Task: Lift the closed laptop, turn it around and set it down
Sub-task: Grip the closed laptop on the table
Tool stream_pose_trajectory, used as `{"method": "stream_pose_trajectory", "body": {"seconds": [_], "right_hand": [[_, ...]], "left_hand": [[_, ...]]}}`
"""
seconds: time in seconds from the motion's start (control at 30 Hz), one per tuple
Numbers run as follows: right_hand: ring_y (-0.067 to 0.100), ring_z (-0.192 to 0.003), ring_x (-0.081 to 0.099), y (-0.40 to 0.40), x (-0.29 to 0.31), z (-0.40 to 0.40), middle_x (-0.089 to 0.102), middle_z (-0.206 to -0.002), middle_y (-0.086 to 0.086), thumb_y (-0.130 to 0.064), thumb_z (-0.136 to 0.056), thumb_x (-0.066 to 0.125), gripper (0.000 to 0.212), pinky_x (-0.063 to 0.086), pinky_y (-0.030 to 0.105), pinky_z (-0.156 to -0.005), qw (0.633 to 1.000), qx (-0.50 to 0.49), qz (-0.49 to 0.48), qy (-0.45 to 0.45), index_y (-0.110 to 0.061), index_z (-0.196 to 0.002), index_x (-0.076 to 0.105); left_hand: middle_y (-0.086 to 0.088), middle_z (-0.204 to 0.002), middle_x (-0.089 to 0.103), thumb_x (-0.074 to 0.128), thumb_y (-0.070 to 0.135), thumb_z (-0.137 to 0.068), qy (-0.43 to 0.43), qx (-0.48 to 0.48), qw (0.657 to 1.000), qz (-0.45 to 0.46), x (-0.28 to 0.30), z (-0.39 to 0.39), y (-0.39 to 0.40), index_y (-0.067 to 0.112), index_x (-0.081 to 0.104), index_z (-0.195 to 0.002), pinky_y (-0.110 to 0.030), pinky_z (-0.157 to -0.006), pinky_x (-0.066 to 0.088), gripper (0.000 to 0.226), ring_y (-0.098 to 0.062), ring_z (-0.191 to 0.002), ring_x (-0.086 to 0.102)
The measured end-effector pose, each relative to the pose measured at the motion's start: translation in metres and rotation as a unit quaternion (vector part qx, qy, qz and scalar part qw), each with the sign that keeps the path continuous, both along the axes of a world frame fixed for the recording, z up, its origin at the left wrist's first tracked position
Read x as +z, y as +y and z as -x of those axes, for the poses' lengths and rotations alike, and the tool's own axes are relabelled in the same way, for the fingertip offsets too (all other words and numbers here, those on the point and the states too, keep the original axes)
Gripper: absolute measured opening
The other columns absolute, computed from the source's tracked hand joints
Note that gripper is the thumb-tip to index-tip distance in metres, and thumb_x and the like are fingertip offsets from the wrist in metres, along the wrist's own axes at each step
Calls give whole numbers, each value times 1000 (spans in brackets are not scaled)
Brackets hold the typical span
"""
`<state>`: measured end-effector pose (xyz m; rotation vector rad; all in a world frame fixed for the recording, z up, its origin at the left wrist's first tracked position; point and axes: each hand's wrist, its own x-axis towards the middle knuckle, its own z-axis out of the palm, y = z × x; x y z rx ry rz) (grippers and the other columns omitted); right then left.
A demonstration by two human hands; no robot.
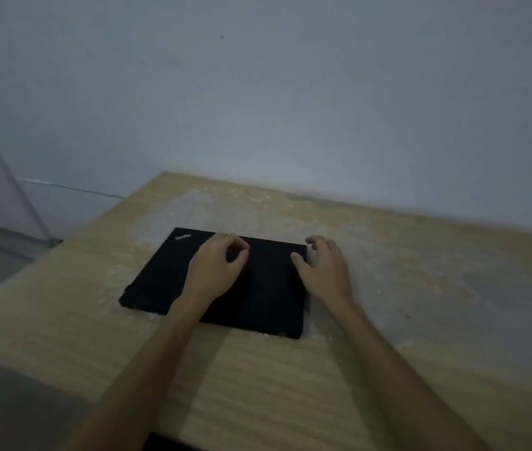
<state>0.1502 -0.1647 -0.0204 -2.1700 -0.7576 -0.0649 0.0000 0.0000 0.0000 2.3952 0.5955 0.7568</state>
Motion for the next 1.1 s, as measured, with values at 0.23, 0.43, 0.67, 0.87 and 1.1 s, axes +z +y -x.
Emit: {"method": "stream_pose_trajectory", "body": {"seconds": [0.23, 0.43, 0.67, 0.87, 1.1], "right_hand": [[28, -135, 47, 26, -9, 4, 50, -149, 7, -48, -94, 64, 64, 42, 48, -110, 997, 5, 60, 46, -17, -148, 48], [29, -128, 50, 25, -10, 0, 56, -141, 8, -45, -94, 66, 57, 43, 44, -106, 998, -10, 49, 38, -15, -140, 56], [26, -122, 50, 23, -12, 3, 59, -127, 5, -46, -88, 68, 55, 43, 42, -101, 997, -61, 31, 35, -22, -136, 59], [5, -101, 54, 23, -8, 8, 58, -115, -10, -30, -81, 80, 53, 48, 18, -80, 987, -41, -103, 116, -27, -129, 58], [4, -103, 60, 28, -1, 9, 57, -119, -14, -20, -84, 83, 54, 58, 23, -77, 948, -20, -236, 215, -36, -126, 53]], "left_hand": [[-12, -134, 54, 68, 38, -97, 105, 164, 981, 2, -9, 27, 51, 20, 65, -124, -53, -105, 47, 33, -35, -120, 58], [-19, -144, 52, 58, 58, -96, 165, 228, 958, 54, -13, 17, 73, 18, 50, -141, -55, -113, 34, 61, -42, -134, 48], [-18, -135, 59, 63, 56, -92, 131, 244, 960, 42, -17, 13, 78, 19, 56, -137, -52, -104, 42, 59, -40, -126, 53], [-10, -121, 61, 77, 50, -83, 61, 243, 965, 82, -13, 15, 82, 26, 56, -118, -41, -86, 47, 47, -33, -112, 61], [1, -113, 53, 74, 46, -84, -29, 268, 958, 94, -6, 16, 84, 29, 58, -113, -51, -89, 58, 37, -28, -105, 64]]}}
